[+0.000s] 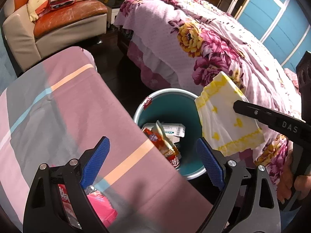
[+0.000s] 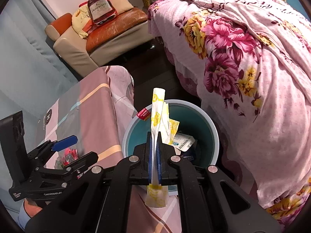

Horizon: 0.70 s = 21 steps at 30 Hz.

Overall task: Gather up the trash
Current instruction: 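Open the left gripper over the teal bin while the right gripper drops the tissue in, then reach the left gripper toward the clear plastic bag while the right gripper grasps the pink wafer wrapper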

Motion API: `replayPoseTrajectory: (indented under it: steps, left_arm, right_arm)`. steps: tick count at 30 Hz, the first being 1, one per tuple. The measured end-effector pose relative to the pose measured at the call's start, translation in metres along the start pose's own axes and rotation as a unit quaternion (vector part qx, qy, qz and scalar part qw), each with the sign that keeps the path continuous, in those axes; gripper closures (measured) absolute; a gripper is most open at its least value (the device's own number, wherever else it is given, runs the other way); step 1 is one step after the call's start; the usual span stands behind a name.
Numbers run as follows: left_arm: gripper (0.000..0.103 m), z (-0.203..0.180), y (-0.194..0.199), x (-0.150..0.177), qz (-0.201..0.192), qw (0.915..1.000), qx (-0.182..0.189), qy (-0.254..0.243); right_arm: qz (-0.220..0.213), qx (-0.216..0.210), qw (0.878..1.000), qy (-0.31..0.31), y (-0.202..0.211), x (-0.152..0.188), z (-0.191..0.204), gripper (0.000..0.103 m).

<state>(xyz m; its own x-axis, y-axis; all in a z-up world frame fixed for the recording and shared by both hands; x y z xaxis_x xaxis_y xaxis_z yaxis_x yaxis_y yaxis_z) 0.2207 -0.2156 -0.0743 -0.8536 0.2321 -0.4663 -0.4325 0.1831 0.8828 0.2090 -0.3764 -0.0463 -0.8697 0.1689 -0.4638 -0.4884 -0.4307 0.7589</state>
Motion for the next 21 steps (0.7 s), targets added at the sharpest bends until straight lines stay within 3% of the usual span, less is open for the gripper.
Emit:
replayPoseTrajectory:
  steps: [7,9,10,11,14,21]
  left_arm:
    - [0.012,0.02,0.01,0.008,0.0,1.0,-0.005,0.006]
    - [0.012,0.027,0.013,0.01,0.0,0.9999,-0.007,0.011]
    - [0.011,0.031,0.015,0.012,0.0,0.9999,-0.008,0.014]
    - [0.011,0.035,0.017,0.013,0.0,0.9998,-0.01,0.015]
    - [0.011,0.047,0.025,0.019,-0.002,0.9996,-0.015,0.022]
    - [0.008,0.087,0.048,0.041,-0.01,0.9984,-0.043,0.035]
  right_arm:
    - [0.011,0.001,1.0,-0.009,-0.011,0.0,0.003,0.09]
    - [0.011,0.002,1.0,-0.011,-0.012,0.001,0.004,0.075]
    - [0.01,0.004,1.0,-0.011,-0.012,0.001,0.006,0.059]
    - [0.008,0.006,1.0,-0.01,-0.011,0.001,0.007,0.05]
    - [0.008,0.009,1.0,-0.007,-0.009,0.004,0.014,0.036]
    - [0.03,0.001,1.0,-0.005,-0.013,0.019,0.034,0.029]
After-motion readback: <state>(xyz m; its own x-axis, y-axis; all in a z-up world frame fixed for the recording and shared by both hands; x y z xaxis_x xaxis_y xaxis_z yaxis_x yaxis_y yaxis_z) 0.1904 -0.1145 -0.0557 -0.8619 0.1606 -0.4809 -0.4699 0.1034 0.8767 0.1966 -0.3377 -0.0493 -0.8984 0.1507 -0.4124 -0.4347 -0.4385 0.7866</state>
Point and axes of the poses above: each gripper's, at about its wrist camera, not at the fingertips, and y roughly against the way its jaws point, z to its left, x to its underside, the point moved 5 cm from there along -y, roughly the way its jaws point, and after that the axes turned 11 degrees about -x, right-handed, at the moved point
